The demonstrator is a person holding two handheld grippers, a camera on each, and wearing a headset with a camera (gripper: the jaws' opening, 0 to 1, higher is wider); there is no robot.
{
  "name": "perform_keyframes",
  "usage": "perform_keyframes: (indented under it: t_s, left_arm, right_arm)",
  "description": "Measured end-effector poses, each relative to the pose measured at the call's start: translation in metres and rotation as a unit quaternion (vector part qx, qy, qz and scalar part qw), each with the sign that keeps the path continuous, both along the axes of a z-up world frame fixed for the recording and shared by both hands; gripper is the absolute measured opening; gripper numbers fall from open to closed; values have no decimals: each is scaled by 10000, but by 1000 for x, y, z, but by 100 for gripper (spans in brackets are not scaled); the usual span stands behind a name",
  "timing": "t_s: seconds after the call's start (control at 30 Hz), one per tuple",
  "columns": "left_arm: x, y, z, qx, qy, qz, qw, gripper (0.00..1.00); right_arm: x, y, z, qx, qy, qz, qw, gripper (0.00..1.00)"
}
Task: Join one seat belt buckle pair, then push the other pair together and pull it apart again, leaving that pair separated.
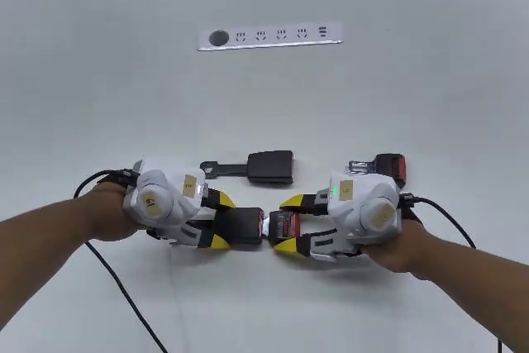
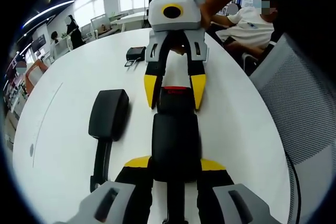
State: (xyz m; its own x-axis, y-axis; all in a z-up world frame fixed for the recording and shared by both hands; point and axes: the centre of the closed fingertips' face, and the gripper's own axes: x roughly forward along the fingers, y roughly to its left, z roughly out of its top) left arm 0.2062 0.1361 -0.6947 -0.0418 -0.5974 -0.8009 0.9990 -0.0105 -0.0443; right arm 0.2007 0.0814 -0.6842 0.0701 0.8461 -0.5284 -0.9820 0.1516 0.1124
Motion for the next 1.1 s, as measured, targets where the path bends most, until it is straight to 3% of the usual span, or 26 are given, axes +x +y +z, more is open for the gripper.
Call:
perform_keyframes:
  t_s: [0.5,0.97,1.03,1.1]
  left_arm:
    - [-1,0,1,-48,59,39,10000,32]
    - [-2,-1,2,-45,82,28,10000,31]
    - [-2,-1,2,-15,69,22,10000,31]
    - [-1,-1,3,62,42,-26,10000,32]
  right_arm:
    - [0,-4,4,225,-37,-44,9997,32]
    - [0,-7,6,220,-33,-34,9997,32]
    - [-1,-6,4,109,-200,61,9997,32]
    - [0,-7,3,80,-172,53,9998,33]
